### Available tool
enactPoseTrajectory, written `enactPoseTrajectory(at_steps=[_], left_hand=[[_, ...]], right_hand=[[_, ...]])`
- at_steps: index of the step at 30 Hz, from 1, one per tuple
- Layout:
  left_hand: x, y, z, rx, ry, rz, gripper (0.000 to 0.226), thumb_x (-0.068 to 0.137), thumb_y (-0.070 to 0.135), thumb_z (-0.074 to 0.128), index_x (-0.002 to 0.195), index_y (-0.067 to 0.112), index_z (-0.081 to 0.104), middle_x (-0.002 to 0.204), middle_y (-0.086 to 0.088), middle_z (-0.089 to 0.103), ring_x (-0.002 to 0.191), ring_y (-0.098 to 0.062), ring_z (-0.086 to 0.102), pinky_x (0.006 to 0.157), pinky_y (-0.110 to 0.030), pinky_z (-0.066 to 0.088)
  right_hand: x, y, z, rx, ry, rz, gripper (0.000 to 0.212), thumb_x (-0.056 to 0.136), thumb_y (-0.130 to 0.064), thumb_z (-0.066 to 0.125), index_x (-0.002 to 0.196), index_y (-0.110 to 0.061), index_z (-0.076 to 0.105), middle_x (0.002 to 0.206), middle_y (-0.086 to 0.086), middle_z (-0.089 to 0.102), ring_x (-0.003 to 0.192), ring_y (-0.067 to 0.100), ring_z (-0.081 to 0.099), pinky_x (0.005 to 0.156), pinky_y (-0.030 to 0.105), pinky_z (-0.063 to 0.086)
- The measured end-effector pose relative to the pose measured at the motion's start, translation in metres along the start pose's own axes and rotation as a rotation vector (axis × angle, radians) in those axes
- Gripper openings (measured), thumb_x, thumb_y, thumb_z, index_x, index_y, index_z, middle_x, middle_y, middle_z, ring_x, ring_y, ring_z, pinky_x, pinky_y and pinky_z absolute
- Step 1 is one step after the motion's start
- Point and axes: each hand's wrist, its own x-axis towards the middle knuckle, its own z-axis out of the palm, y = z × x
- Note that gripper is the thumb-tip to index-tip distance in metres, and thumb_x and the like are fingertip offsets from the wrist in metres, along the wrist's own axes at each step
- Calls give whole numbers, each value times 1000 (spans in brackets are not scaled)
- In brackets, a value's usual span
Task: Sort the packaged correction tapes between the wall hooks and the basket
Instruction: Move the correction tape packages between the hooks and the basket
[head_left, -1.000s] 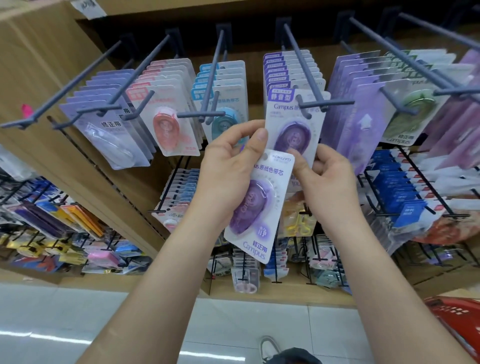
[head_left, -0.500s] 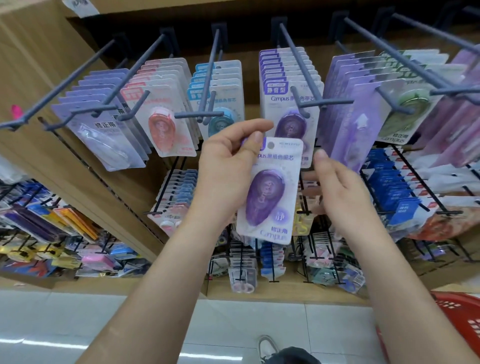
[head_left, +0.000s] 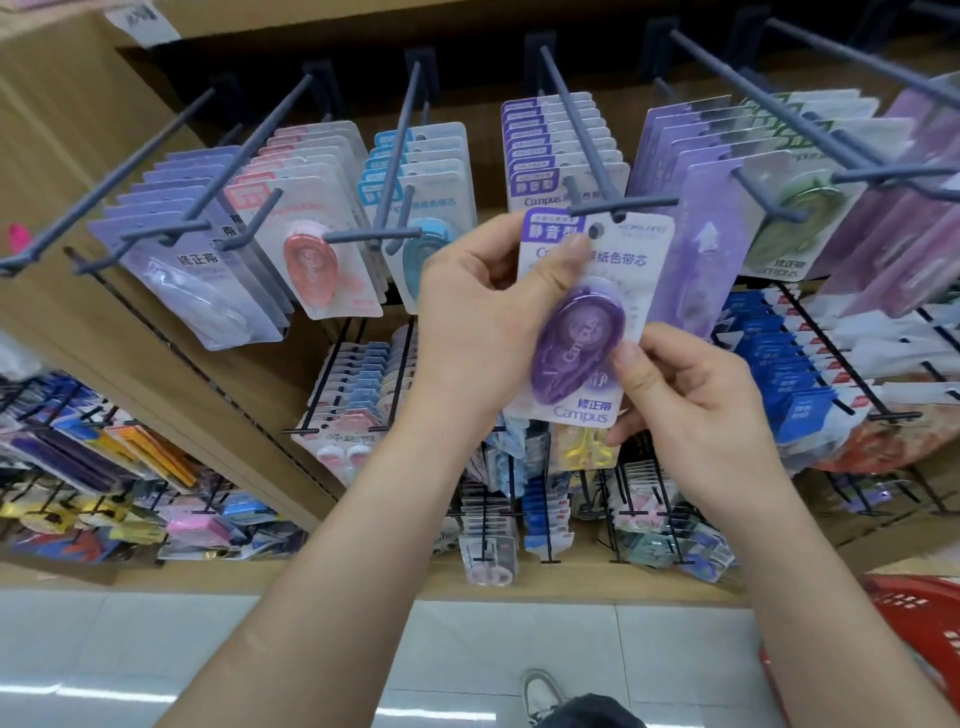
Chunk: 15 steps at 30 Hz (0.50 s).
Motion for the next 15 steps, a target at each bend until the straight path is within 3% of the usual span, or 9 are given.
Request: enactPoseTrajectory(at_steps=[5,6,8,11,15], left_hand=[[3,-10,6,-73,76,-82,9,94,9,62,95,12,71,92,-8,74,88,-23,68,81,-45,56],[4,-11,7,-77,86,-94,10,95,9,61,95,12,70,92,-8,74,87,-23,68,80,-44,56],[6,-12,10,-70,95,-108,12,97,9,58,95,12,69,91,-7,73,87,-22,67,78,-41,56],[8,-12,6,1,36,-110,16,100,10,52,100,16,67,94,-4,72,90,-19,67,81,-40,56],[12,-13,-7,200,20,-135,16,97,10,59,94,22,69,90,5,75,88,-13,69,83,-39,59]], right_hand=[[4,3,-1,-91,33,36,38,100,-35,52,88,-1,61,74,23,59,48,16,61,48,56,53],[5,3,-1,-88,36,49,39,100,-36,52,88,0,61,72,22,60,47,16,62,47,56,53],[7,2,-2,-55,43,89,42,95,-39,50,89,1,60,63,19,60,42,16,62,39,41,51],[13,3,-3,-65,60,99,40,98,-34,48,88,4,56,51,11,51,33,14,55,31,22,37],[23,12,-5,-131,45,82,29,101,-28,51,84,-5,57,53,10,53,38,14,58,39,34,46]])
